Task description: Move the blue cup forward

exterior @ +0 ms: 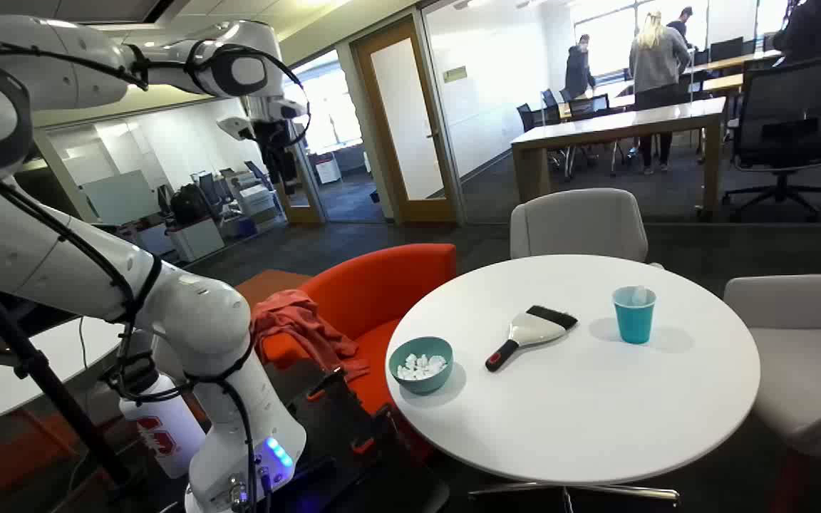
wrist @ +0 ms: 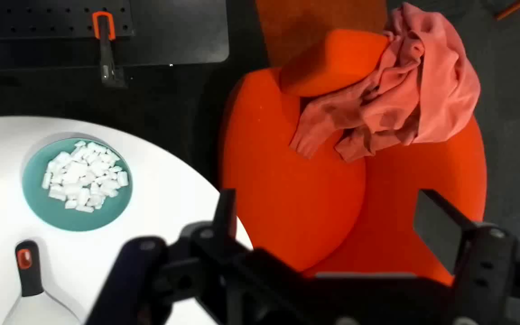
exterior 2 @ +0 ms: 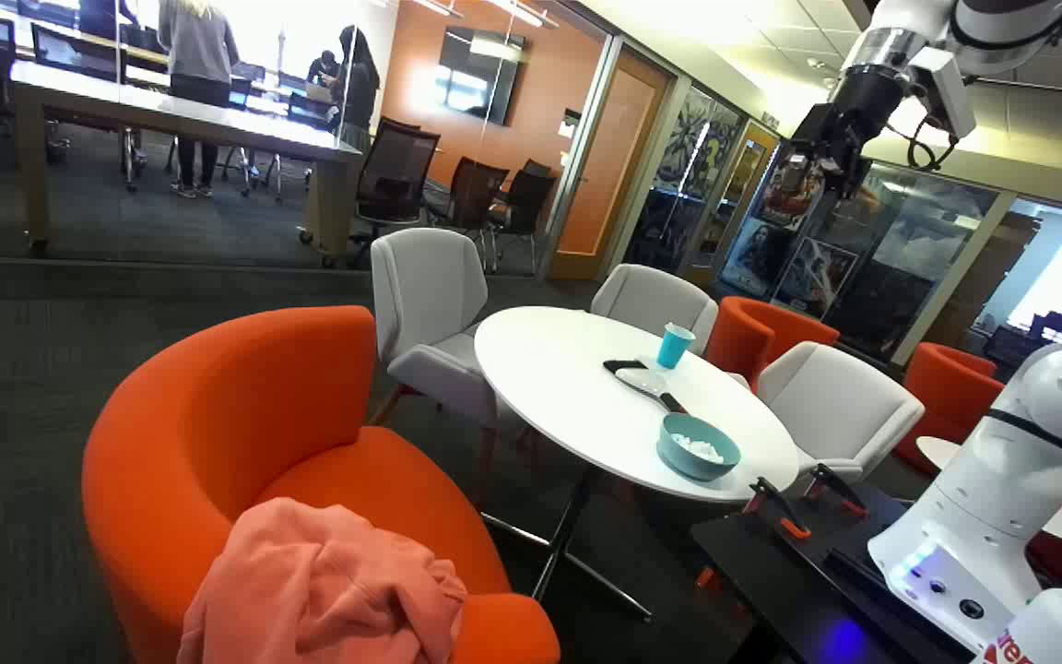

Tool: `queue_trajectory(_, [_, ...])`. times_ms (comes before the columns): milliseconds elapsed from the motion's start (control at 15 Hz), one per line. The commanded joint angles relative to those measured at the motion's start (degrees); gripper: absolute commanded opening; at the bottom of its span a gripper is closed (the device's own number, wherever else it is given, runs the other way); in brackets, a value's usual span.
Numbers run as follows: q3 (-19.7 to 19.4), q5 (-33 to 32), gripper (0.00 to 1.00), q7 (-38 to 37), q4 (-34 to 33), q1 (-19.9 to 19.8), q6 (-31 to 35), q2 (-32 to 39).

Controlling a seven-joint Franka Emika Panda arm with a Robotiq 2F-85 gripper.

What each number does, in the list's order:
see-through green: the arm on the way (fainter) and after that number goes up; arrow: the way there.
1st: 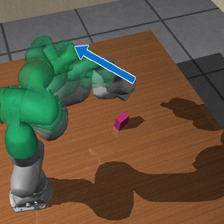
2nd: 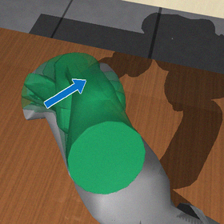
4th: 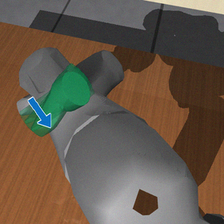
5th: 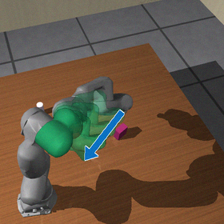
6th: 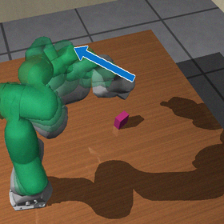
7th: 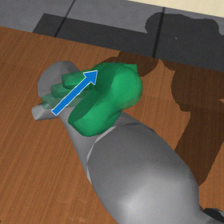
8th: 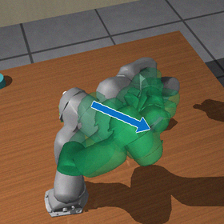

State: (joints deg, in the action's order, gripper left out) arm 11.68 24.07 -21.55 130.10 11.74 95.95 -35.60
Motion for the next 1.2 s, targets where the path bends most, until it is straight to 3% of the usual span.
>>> queue_trajectory(0, [0.9, 0.5, 1.00, 0.5, -0.2, -1.3, -0.5, -0.1])
queue_trajectory(533, [0.9, -0.2, 1.00, -0.5, -1.1, -2.5, 0.6, 0.9])
queue_trajectory(800, [0.4, -3.0, 1.00, -2.6, -3.7, -7.0, 3.7, 3.7])
queue_trajectory(1133, [0.7, -12.0, 1.00, -9.6, -7.7, -13.6, 11.5, 12.3])
